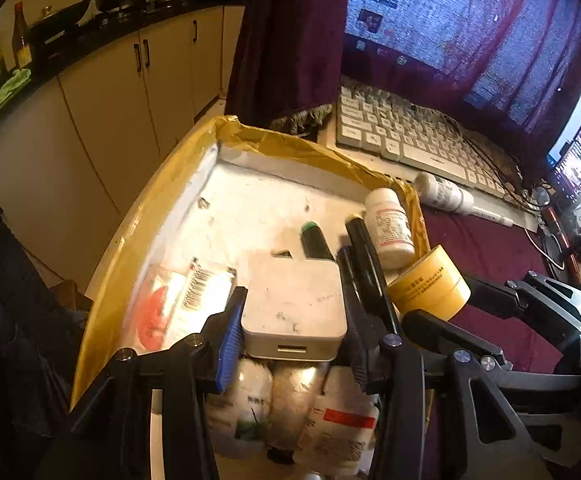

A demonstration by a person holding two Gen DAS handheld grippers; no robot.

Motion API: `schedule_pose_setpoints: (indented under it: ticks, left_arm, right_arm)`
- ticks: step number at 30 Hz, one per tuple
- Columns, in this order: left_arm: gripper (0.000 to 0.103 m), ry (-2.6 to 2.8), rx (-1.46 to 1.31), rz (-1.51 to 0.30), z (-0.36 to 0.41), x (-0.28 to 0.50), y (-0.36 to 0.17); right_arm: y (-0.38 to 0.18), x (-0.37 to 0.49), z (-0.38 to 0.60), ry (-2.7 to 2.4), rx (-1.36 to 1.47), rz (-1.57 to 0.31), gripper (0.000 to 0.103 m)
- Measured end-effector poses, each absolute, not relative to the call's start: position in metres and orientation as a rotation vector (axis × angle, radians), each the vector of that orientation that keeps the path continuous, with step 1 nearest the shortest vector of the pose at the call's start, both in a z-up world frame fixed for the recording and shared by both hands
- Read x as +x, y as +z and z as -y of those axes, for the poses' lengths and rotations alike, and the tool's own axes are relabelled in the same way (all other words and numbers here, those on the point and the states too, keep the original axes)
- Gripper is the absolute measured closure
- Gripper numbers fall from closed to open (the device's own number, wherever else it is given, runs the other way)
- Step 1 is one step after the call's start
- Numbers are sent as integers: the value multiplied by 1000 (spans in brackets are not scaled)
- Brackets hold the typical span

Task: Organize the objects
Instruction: 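Open left gripper releasing charger while right gripper releases jar into tray, then grasp white green-label bottle lying by the keyboard with left gripper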

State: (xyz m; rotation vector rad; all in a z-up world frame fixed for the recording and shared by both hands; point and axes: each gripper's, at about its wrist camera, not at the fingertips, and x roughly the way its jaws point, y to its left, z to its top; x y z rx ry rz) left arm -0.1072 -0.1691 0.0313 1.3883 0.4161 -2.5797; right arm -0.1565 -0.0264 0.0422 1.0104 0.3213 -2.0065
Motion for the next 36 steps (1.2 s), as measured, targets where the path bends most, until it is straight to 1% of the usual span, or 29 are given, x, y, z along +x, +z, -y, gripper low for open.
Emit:
schedule_pose_setpoints:
  ticks: [7, 13, 14, 15, 16, 17, 18, 19, 25, 29, 33, 36]
  left_arm:
    - [63, -2567, 1392, -419, 173, -115, 28]
    - [62, -2585, 1349, -474, 177, -109, 28]
    - [61, -2593, 1333, -490, 178, -107, 29]
    - [55, -2605, 1316, -504, 178, -105, 31]
    - [51, -2622, 1299, -523, 179, -103, 33]
    - [43, -2637, 1284, -542, 180, -102, 35]
    - [34, -2649, 1258, -554, 180, -99, 38]
    - [32, -2649, 1240, -550, 181, -98, 41]
    - [31, -2656, 1181, -574, 180, -89, 52]
    - [30, -2712, 1120, -533, 164, -78, 70]
    - [24, -2810, 1098, -485, 140, -79, 88]
    - [21, -2882, 1132, -419, 119, -95, 91]
  right_arm:
    - [34, -156, 33, -1995, 1020, -369, 65]
    - [32, -155, 32, -2002, 1019, -332, 64]
    - [32, -155, 31, -2000, 1016, -317, 61]
    - [33, -155, 30, -1996, 1011, -298, 56]
    - [34, -155, 29, -1994, 1004, -284, 53]
    - [35, -154, 28, -1995, 995, -274, 48]
    - [37, -154, 28, -1995, 986, -266, 46]
    - [39, -154, 28, -1991, 979, -259, 45]
    - [48, -155, 8, -1984, 960, -178, 45]
    - [50, -161, -21, -1990, 964, -140, 45]
    - [44, -175, -50, -2024, 973, -212, 45]
    - [37, -194, -73, -2092, 1026, -254, 45]
